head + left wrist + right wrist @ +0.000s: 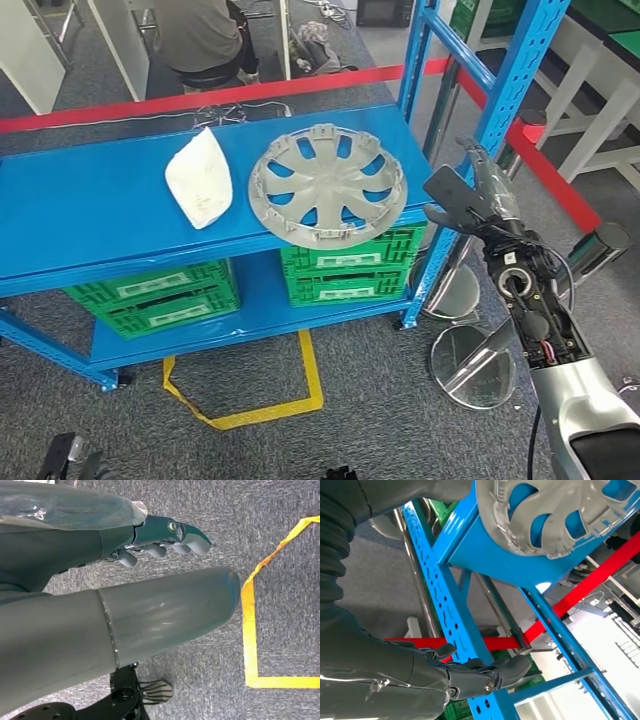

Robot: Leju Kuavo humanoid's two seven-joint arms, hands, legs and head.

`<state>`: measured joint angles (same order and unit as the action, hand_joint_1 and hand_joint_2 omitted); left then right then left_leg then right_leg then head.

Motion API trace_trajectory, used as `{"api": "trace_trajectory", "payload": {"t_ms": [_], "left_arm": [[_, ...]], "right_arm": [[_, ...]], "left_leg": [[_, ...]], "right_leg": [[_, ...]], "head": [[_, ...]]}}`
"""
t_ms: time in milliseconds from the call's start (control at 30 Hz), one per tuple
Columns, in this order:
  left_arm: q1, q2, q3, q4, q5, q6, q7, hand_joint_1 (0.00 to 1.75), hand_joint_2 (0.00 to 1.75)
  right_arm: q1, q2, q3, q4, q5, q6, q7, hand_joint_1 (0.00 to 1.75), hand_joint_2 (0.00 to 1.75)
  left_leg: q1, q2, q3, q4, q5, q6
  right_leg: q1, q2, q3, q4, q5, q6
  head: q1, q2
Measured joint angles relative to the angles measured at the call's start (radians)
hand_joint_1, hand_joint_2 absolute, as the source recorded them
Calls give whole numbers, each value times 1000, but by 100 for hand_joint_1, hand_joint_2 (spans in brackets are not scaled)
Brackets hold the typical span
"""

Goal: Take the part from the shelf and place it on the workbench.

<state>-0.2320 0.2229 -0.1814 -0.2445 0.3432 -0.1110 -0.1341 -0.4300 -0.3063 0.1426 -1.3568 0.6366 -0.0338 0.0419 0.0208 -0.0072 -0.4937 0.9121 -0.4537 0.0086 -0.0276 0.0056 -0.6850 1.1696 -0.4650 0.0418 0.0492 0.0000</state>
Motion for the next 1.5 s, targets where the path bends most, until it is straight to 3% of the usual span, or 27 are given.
{"api": "trace_trajectory", "payload": {"t_ms": [67,100,267,333,400,433,467,533,600,667,767,833,900,933,967,1000,1067,1100,1167,1267,1333,1433,1467,1500], "left_arm": [[-1,1,-2,0,1,0,0,0,0],[-2,2,-2,0,1,0,1,0,0],[-4,3,-2,0,3,0,1,0,0],[-7,3,-2,0,4,1,1,0,0],[-5,3,-3,0,6,3,1,0,0],[-3,3,-3,0,7,3,1,0,0],[-1,3,-3,0,8,3,1,0,0],[0,2,-3,0,11,4,1,0,0],[-2,4,-3,0,12,5,1,0,0],[-4,6,-3,0,13,6,1,0,0],[-3,6,-3,0,13,6,1,0,0],[-3,4,-3,0,13,6,1,0,0],[-1,3,-3,0,14,5,1,0,0],[0,3,-3,0,14,4,1,0,0],[2,2,-3,0,14,4,1,0,0],[3,2,-3,0,15,3,1,0,0],[5,2,-3,0,16,3,1,0,0],[4,2,-3,0,17,3,1,0,0],[5,2,-3,0,18,3,1,0,0],[5,3,-3,0,21,3,1,0,0],[3,5,-3,0,22,2,1,0,0],[2,6,-5,0,22,-1,1,0,0],[2,6,-7,0,22,-3,2,0,0],[2,6,-9,0,21,-4,3,0,0]], "right_arm": [[-2,0,0,2,3,1,0,0,175],[-2,0,1,3,6,2,0,0,175],[-2,0,2,6,12,3,-1,0,175],[-6,0,2,6,12,4,-2,0,175],[-5,0,4,6,12,6,-2,0,175],[-5,0,5,6,12,6,-2,0,175],[-4,0,5,6,12,7,-2,0,175],[-6,0,6,6,12,7,-2,0,175],[-8,0,7,6,12,8,-3,0,175],[-9,0,8,6,12,9,-3,0,175],[-9,-1,10,5,12,10,-3,0,175],[-11,-2,11,5,12,10,-3,0,175],[-9,-2,12,6,10,10,-2,0,175],[-6,-2,12,6,10,10,-1,0,175],[-4,-2,13,7,10,11,-1,0,175],[-3,-2,13,7,10,11,0,0,175],[-5,-2,14,7,10,11,0,0,175],[-7,-2,14,7,10,13,0,0,175],[-12,-2,16,8,10,19,-1,0,175],[-19,-2,18,8,11,27,-4,0,175],[-31,-2,19,10,12,42,-13,0,175],[-58,-2,23,25,11,71,-31,0,175],[-65,-2,24,34,10,78,-37,0,175],[-72,-1,25,43,8,84,-44,0,175]], "left_leg": [[4,-3,5,12,-15,-16],[4,-4,4,17,-20,-24],[5,-1,-11,46,-40,-49],[5,2,-72,158,-85,-53],[3,2,-167,308,-129,-52],[2,2,-200,348,-128,-50],[1,2,-213,347,-107,-45],[-6,2,-179,234,-22,-29],[-17,3,-124,101,37,-12],[-25,5,-103,53,43,-6],[-19,6,-91,35,45,1],[-13,7,-76,23,46,8],[-14,6,-69,22,41,12],[-14,6,-66,23,38,13],[-14,5,-63,23,35,12],[-14,4,-59,23,31,11],[-14,3,-47,24,22,5],[-16,2,-44,27,17,2],[-19,1,-47,29,14,-7],[-19,1,-50,34,7,-22],[-18,1,-82,100,-27,-33],[-14,2,-203,305,-96,-46],[-13,2,-230,337,-95,-48],[-12,2,-236,329,-73,-48]], "right_leg": [[-4,1,66,-134,52,10],[-4,3,87,-173,58,7],[0,8,101,-187,39,-32],[1,6,108,-190,35,-43],[7,5,110,-190,31,-50],[10,5,112,-190,29,-53],[13,5,116,-190,26,-55],[17,6,126,-190,20,-56],[23,7,133,-191,14,-53],[24,8,136,-194,9,-45],[23,7,136,-191,-1,-29],[23,5,101,-110,-44,-20],[22,4,30,33,-101,-14],[21,3,0,85,-114,-12],[20,3,-14,101,-106,-11],[19,3,-8,76,-80,-11],[18,1,51,-63,1,-15],[20,1,83,-132,27,-19],[23,2,116,-197,39,-30],[21,4,123,-207,35,-46],[16,2,130,-213,35,-57],[16,1,133,-214,30,-65],[16,1,134,-213,28,-66],[16,1,137,-213,26,-66]], "head": [[7,0],[9,0],[-6,0],[-20,0],[-30,0],[-33,0],[-34,0],[-34,0],[-35,0],[-36,0],[-35,0],[-26,0],[-16,0],[-12,0],[-8,0],[-5,0],[4,0],[6,0],[8,0],[3,0],[-7,0],[-24,0],[-27,0],[-29,0]]}}
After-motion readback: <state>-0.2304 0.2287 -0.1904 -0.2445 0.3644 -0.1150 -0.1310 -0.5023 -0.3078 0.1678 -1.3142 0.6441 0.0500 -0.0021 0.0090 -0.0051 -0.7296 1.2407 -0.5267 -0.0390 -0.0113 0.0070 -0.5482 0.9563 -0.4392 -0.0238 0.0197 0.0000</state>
